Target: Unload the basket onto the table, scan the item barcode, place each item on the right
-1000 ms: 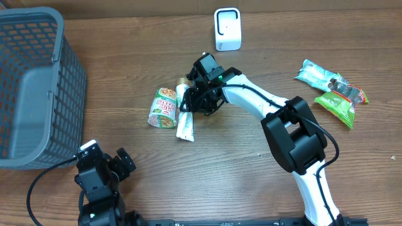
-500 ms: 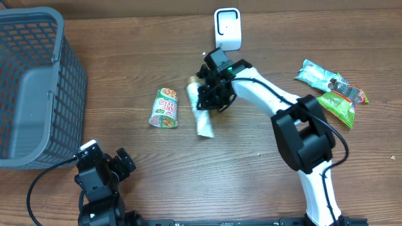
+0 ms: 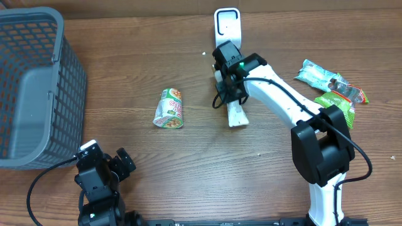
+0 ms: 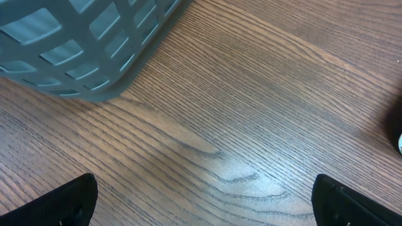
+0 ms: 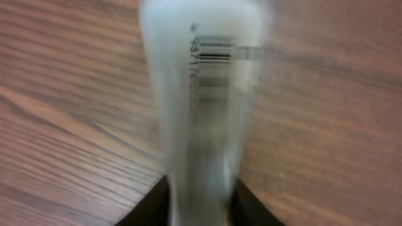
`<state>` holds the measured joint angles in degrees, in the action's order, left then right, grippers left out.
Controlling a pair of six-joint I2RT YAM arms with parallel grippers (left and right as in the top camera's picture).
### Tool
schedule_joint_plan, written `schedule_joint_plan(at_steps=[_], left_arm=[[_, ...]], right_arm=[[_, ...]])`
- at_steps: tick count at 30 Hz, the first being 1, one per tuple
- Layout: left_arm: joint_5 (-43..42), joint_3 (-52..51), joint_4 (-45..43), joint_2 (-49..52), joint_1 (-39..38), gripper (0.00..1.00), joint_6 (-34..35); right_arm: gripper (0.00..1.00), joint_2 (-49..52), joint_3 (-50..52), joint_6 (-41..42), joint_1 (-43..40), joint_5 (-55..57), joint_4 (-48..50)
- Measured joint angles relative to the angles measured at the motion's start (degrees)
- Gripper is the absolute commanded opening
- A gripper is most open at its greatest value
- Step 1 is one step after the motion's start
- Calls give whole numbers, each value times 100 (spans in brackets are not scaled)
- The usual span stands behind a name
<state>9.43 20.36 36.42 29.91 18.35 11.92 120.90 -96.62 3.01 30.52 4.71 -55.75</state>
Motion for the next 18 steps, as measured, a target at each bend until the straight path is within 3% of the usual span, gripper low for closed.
schedule_joint_plan(at_steps=[4,18], left_arm=[[0,0,0,0,0,100,0],[0,0,0,0,0,100,0]], right_arm=[[59,0,203,-28,0,68,-229],[6,-249,-680,210,-328,-776,-557]])
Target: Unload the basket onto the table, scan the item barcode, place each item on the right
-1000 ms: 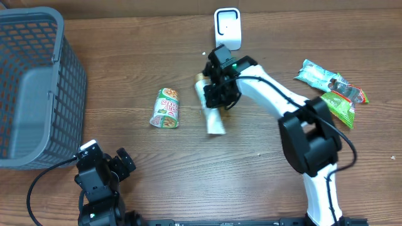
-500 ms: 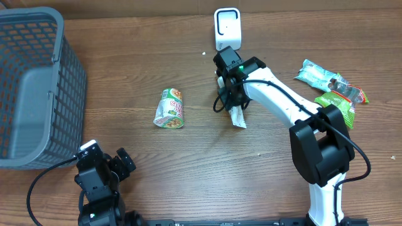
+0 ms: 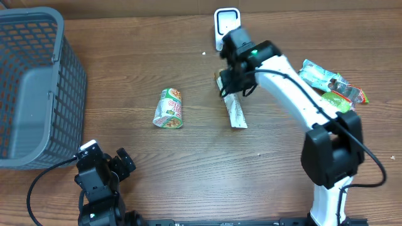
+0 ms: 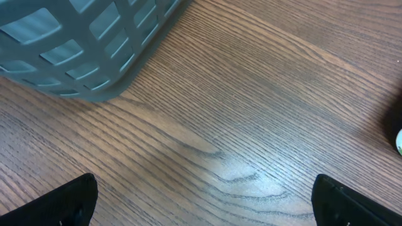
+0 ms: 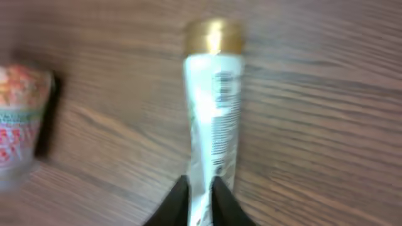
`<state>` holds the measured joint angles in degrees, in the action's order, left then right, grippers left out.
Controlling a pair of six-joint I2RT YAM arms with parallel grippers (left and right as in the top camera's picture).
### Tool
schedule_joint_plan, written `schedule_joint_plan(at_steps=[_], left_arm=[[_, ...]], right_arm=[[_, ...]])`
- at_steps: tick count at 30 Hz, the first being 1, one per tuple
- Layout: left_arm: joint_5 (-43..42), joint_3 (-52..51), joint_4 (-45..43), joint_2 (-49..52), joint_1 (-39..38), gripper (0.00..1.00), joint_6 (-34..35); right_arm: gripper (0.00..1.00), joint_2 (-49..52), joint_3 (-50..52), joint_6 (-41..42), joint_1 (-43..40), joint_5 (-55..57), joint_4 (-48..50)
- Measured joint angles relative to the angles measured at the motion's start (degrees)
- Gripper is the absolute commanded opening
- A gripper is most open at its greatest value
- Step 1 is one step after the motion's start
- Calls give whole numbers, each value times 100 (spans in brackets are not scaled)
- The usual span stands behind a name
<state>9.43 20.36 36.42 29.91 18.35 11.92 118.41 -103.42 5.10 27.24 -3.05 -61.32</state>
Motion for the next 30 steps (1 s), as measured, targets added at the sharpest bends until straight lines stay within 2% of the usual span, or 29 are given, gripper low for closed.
schedule_joint_plan(at_steps=[1,5,21,30], left_arm=[[0,0,2,0,0,100,2],[0,0,2,0,0,100,0],[0,0,0,0,0,100,0],[0,0,0,0,0,100,0]], right_arm=[[4,-72,-9,76,-111,-46,26],[4,-87,153,442,-321,-149,271],[4,37,1561,1825,-310,-1176,1908],[4,37,2048,2583,-310,-1631,2312]])
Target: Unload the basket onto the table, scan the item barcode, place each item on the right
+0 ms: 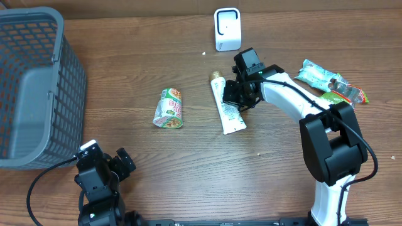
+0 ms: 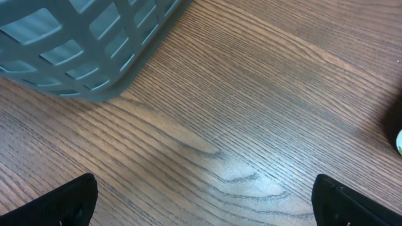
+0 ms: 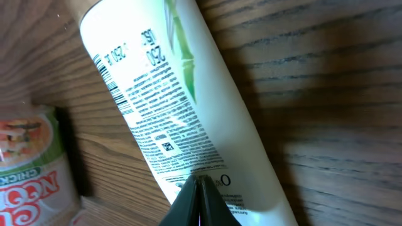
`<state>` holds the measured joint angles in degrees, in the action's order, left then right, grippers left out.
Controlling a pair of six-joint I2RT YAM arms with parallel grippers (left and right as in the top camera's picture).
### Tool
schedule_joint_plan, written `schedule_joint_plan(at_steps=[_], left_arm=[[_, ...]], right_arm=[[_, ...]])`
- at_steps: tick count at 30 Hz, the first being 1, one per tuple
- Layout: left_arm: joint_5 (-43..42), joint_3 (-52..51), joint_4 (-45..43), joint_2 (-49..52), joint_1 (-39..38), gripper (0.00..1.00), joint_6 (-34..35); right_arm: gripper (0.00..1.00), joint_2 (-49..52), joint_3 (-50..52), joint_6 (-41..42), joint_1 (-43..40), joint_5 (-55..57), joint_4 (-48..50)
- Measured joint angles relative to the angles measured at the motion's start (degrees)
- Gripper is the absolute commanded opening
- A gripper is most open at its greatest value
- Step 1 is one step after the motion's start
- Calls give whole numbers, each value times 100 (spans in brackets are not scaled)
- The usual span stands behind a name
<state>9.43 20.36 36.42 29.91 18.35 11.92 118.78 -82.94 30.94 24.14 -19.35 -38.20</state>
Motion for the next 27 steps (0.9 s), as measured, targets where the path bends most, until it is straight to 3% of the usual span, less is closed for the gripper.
schedule_joint_plan(at_steps=[3,8,14,27], left_arm=[[0,0,0,0,0,99,0],[0,0,0,0,0,100,0],[0,0,0,0,0,99,0],[0,0,0,0,0,99,0]], right_arm=[[5,2,7,118,2,-13,22],[15,0,9,210,68,44,188],[20,-33,-46,-302,140,-61,118],[20,-35,-50,-590,951,-221,-378]])
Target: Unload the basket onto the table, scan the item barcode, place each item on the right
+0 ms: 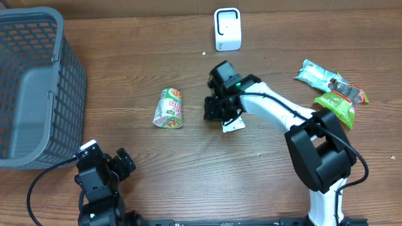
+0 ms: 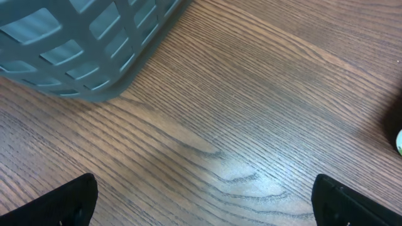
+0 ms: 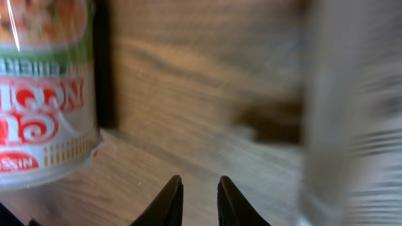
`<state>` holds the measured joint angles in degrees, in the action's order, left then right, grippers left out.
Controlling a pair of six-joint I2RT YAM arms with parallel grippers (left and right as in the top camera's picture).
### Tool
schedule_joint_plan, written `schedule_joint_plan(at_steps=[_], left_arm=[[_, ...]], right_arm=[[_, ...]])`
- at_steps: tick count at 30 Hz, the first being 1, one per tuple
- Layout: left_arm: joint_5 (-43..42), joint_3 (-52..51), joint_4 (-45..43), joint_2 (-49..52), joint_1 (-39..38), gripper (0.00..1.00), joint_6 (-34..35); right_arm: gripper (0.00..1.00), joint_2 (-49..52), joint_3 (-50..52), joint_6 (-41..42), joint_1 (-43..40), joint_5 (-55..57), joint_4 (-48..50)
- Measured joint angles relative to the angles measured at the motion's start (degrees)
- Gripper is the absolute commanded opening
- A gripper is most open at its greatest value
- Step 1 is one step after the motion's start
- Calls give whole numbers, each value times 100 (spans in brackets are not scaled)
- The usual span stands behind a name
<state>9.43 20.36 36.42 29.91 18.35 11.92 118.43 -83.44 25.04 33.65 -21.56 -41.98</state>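
Observation:
The white tube lies on the table, mostly hidden under my right gripper; only its flat tail shows in the overhead view. In the right wrist view the tube is a blur at the right. My right gripper has a narrow gap between its fingertips and nothing in it. A cup of noodles lies on its side to the left, close by in the right wrist view. The white scanner stands at the back. My left gripper rests wide open over bare wood.
A grey mesh basket fills the far left, and its corner shows in the left wrist view. Green and white snack packets lie at the right. My left arm sits at the front left.
My right gripper has moved left, from the tube's right side to over its cap end, nearer the noodle cup. Its fingertips were pressed together and now stand slightly apart. The left arm is unchanged.
My right gripper was shut on the tube just in front of the scanner, then held it closer to the scanner with the barcode showing. Then the tube lay on the table and the gripper was shut beside it. Now the gripper hangs over the tube's left part.

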Motion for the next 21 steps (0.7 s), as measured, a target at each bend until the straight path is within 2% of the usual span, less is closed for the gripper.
schedule_joint_plan(at_steps=[5,9,16,21], left_arm=[[0,0,0,0,0,100,0],[0,0,0,0,0,100,2],[0,0,0,0,0,100,2],[0,0,0,0,0,100,0]], right_arm=[[20,0,4,-26,81,197,37],[20,0,-39,-356,-37,291,-179],[20,-4,-667,-999,-706,192,-570],[20,-33,-752,-1346,-1049,177,-664]])
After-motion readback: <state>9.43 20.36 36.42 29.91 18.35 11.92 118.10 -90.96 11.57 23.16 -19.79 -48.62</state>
